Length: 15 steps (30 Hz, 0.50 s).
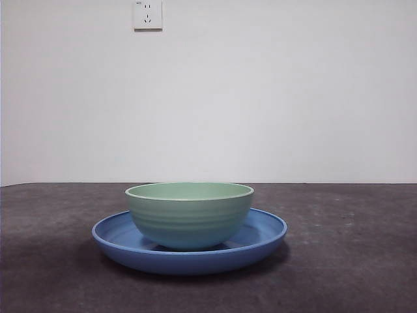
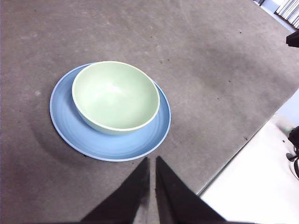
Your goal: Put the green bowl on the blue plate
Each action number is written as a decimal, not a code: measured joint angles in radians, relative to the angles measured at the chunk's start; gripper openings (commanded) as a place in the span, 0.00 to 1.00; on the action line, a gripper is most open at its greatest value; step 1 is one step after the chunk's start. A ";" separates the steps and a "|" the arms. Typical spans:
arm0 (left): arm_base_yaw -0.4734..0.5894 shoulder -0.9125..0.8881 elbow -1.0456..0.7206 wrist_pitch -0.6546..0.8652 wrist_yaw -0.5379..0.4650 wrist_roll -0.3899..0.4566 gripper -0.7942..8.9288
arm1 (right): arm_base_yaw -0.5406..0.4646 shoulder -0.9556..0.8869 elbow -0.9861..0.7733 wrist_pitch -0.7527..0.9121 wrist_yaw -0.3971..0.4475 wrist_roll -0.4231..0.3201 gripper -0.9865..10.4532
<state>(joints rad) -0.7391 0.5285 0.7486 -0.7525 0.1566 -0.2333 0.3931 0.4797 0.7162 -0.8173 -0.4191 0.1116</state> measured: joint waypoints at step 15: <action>0.049 -0.013 0.000 0.001 0.000 0.006 0.10 | 0.000 0.000 0.000 0.007 0.000 0.000 0.10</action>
<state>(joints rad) -0.6903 0.5152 0.7486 -0.7513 0.1566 -0.2276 0.3931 0.4797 0.7162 -0.8101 -0.4191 0.1116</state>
